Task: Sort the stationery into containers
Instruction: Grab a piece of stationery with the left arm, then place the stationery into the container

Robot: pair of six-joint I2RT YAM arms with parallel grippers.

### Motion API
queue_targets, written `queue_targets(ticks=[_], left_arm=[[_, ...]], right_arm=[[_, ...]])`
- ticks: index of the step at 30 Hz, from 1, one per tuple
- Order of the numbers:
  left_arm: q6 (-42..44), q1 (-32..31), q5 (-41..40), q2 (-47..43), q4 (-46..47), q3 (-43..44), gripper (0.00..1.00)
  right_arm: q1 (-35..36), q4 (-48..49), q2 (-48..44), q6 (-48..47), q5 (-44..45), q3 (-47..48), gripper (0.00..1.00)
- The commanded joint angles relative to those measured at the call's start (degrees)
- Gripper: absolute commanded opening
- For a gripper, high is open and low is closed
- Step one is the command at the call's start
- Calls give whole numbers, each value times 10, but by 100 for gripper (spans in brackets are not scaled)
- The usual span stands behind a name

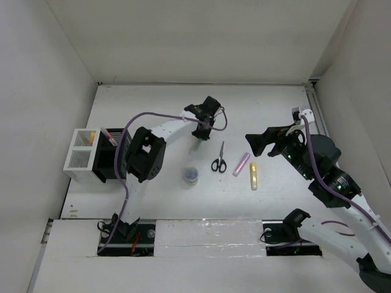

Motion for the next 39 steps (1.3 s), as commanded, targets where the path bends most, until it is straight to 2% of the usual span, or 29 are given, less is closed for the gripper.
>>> queue_targets(ticks=[1, 4, 5, 8, 9, 10, 13, 15, 18, 21, 23, 25, 26, 33, 39], left_arm=[[10, 72, -29, -73, -29, 95, 0], [3, 121, -53, -140, 9, 103, 0], [-12, 130, -64, -158, 49, 90, 0], [-34, 142, -192, -220, 131, 38, 0], [-43, 142, -298, -230, 144, 28, 0], [-52, 142, -356, -236, 154, 21, 0], [-86, 187, -475, -250, 156, 15, 0], [-143, 248, -486, -266, 125, 15, 0], [-175, 321, -505, -289, 125, -8, 0], [-180, 355, -546, -299, 135, -38, 0], [-150, 378, -599, -306, 174, -72, 0], [-134, 398, -615, -311, 190, -103, 0], [-115, 403, -624, -311, 219, -117, 0], [-124, 411, -646, -341, 273, -228, 0], [-101, 416, -677, -342, 294, -245, 0]], right_arm=[[-5, 37, -11, -7, -11, -11, 100], [-5, 50, -16, -7, -18, -22, 100], [-5, 50, -16, -7, -18, -22, 100], [-5, 56, -16, -7, -18, -27, 100], [-5, 56, -16, -7, -23, -27, 100], [-5, 62, -16, -2, -31, -27, 100], [-5, 88, -16, 5, -51, -38, 100], [-5, 96, -16, 10, -71, -50, 100], [-5, 107, -16, 10, -84, -57, 100], [-5, 107, -11, 10, -84, -57, 100], [-5, 107, 0, 10, -91, -57, 100], [-5, 112, 6, 10, -98, -57, 100], [-5, 112, 6, 10, -104, -57, 100], [-5, 118, 34, 10, -123, -62, 100], [-5, 124, 40, 10, -128, -62, 100]])
